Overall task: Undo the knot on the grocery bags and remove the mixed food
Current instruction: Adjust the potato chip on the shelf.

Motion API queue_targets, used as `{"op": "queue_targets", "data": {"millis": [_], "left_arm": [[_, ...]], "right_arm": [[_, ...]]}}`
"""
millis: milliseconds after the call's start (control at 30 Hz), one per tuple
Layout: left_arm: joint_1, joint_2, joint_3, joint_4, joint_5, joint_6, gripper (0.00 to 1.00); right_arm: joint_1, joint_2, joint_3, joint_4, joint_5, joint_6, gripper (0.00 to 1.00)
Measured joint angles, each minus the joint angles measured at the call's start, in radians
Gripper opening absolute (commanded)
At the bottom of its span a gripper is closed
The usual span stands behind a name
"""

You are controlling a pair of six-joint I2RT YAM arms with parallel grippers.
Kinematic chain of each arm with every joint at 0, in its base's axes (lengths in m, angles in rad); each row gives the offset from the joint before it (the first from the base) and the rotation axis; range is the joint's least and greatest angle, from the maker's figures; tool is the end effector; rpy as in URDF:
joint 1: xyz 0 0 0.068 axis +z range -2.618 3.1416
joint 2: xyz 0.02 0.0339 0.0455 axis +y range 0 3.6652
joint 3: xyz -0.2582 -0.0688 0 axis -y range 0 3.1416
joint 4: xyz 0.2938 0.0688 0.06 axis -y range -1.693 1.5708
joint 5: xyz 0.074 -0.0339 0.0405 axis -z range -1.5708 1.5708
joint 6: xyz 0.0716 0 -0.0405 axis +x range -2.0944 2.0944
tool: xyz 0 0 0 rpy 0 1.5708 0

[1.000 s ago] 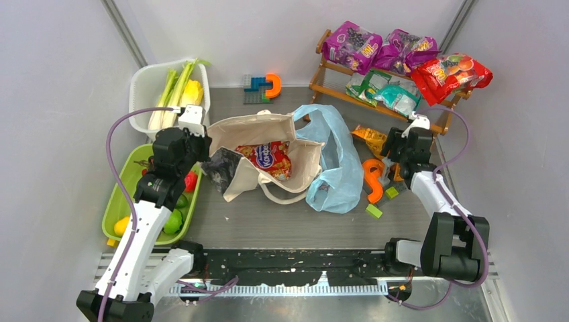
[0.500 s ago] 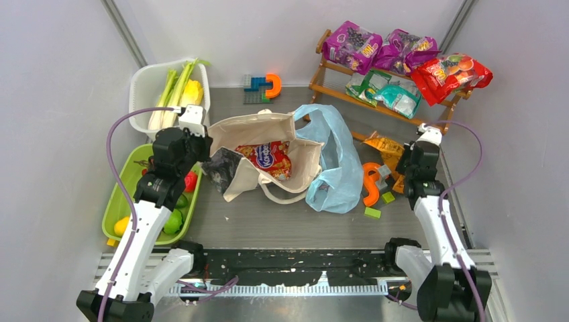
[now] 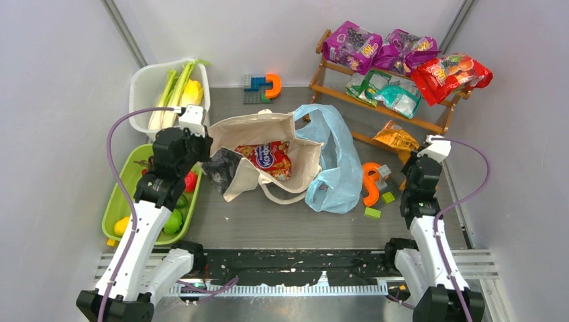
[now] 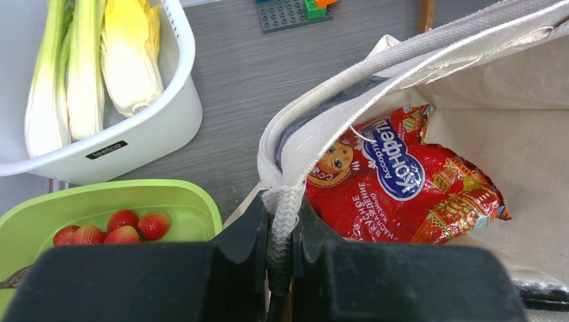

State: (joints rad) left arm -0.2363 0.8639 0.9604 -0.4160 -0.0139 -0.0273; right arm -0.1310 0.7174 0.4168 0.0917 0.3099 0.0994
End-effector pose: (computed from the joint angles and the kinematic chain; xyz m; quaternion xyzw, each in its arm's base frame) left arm 0.2697 -0.0639 0.3521 0.0805 0.8066 -0.0714 0.5813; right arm 0.2578 -0.0560 0.2241 0.1848 0.7514 -0.1297 0.6200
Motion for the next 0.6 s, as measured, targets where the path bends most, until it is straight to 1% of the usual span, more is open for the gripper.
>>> {"op": "queue_targets", "data": {"millis": [100, 333, 500, 600], "left_arm": [[0.000, 0.000, 0.000, 0.000, 0.000, 0.000, 0.00], [0.000, 0.000, 0.000, 0.000, 0.000, 0.000, 0.00], [-0.001, 0.000, 0.000, 0.000, 0.000, 0.000, 0.00], [-0.001, 0.000, 0.000, 0.000, 0.000, 0.000, 0.00]], "right_arm": [[0.000, 0.068, -0.039, 0.114, -0.025, -0.039, 0.05], [0.013, 0.233, -0.037, 0.336, -0.089, -0.145, 0.05], [0.054, 0.352, 0.018, 0.426, -0.087, -0.261, 0.05], [0.109, 0.402, 0.043, 0.469, -0.064, -0.346, 0.05]]}}
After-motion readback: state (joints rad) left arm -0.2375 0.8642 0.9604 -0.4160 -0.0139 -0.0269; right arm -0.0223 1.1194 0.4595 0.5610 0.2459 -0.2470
